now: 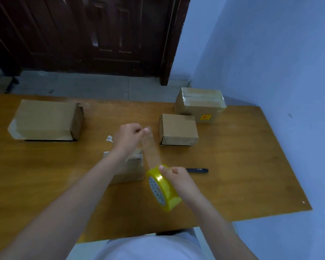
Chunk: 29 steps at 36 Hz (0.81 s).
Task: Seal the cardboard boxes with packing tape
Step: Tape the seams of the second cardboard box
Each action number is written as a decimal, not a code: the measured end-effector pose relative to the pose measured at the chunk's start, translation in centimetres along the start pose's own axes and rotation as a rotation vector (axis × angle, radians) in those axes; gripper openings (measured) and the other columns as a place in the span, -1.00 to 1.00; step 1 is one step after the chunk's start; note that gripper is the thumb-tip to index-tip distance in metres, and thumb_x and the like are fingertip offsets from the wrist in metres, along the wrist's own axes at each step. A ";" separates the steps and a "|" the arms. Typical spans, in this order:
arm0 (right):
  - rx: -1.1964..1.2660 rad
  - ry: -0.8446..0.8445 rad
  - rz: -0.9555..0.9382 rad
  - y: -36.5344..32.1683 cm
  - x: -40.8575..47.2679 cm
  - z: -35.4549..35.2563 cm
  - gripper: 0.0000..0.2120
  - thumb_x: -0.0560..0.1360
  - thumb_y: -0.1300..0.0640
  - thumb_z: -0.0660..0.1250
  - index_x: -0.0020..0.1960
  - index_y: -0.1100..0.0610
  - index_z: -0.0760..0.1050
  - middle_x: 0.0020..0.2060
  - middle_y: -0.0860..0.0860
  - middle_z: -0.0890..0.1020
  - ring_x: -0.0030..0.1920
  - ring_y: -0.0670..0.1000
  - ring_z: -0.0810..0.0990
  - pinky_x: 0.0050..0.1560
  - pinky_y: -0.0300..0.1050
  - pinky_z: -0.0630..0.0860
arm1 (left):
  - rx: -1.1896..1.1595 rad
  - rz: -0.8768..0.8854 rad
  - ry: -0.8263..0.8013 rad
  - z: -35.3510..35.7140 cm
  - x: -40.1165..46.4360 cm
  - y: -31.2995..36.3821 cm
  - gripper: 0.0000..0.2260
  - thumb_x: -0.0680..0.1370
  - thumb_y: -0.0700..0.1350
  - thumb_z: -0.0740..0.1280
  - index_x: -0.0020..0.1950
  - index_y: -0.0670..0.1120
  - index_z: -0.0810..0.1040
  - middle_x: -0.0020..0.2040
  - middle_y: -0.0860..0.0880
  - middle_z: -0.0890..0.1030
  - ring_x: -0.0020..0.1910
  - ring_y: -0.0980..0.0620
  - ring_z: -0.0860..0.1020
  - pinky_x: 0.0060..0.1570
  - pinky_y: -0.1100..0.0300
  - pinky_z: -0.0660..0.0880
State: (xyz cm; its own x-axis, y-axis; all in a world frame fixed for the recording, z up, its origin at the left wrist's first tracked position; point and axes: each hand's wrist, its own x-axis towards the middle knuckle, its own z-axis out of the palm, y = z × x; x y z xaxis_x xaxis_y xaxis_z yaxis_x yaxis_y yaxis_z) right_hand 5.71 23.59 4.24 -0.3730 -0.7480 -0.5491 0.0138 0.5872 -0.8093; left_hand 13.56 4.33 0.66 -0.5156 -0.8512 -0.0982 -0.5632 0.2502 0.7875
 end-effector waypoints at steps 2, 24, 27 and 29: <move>0.064 -0.040 0.082 0.6 -0.1 0.7 -0.64 0.56 -0.12 0.24 -0.22 0.15 0.44 -0.38 0.03 0.54 -0.42 -0.05 0.54 -0.36 -0.28 0.44 | 0.048 0.055 -0.051 0.3 0.1 -0.3 -0.69 0.55 0.06 0.34 -0.37 0.01 0.44 -0.44 0.04 0.42 -0.39 0.00 0.39 -0.37 0.15 0.23; -0.044 -0.173 0.224 2.6 0.9 4.1 -0.79 0.58 0.07 0.27 -0.21 0.04 0.33 -0.35 -0.09 0.40 -0.52 -0.30 0.42 -0.48 -0.45 0.30 | 0.090 0.026 -0.050 2.8 -0.9 -7.0 -0.64 0.44 0.24 0.34 -0.15 -0.03 0.69 -0.19 0.02 0.62 -0.19 0.03 0.55 -0.24 0.08 0.46; -0.036 -0.164 0.200 3.1 1.0 4.0 -0.86 0.57 0.02 0.28 -0.08 0.07 0.39 -0.28 -0.08 0.42 -0.34 -0.21 0.42 -0.40 -0.37 0.34 | 0.104 0.027 -0.067 2.8 -0.8 -6.8 -0.68 0.45 0.22 0.35 -0.16 -0.02 0.69 -0.23 0.04 0.60 -0.23 0.03 0.54 -0.31 0.14 0.39; -0.010 -0.171 0.222 3.1 1.0 3.9 -0.82 0.58 0.04 0.27 0.11 0.12 0.41 -0.23 -0.11 0.45 -0.28 -0.21 0.44 -0.38 -0.44 0.37 | 0.086 0.029 -0.068 2.8 -0.7 -6.8 -0.69 0.46 0.21 0.36 -0.16 -0.02 0.69 -0.25 0.03 0.59 -0.24 0.03 0.53 -0.32 0.16 0.37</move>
State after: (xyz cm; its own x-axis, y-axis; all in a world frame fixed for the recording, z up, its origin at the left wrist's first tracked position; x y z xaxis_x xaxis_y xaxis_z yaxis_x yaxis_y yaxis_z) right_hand 8.96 23.41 0.39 -0.1998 -0.6415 -0.7406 0.0683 0.7449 -0.6636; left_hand 15.97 4.53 -6.32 -0.5737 -0.8103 -0.1195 -0.5992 0.3157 0.7357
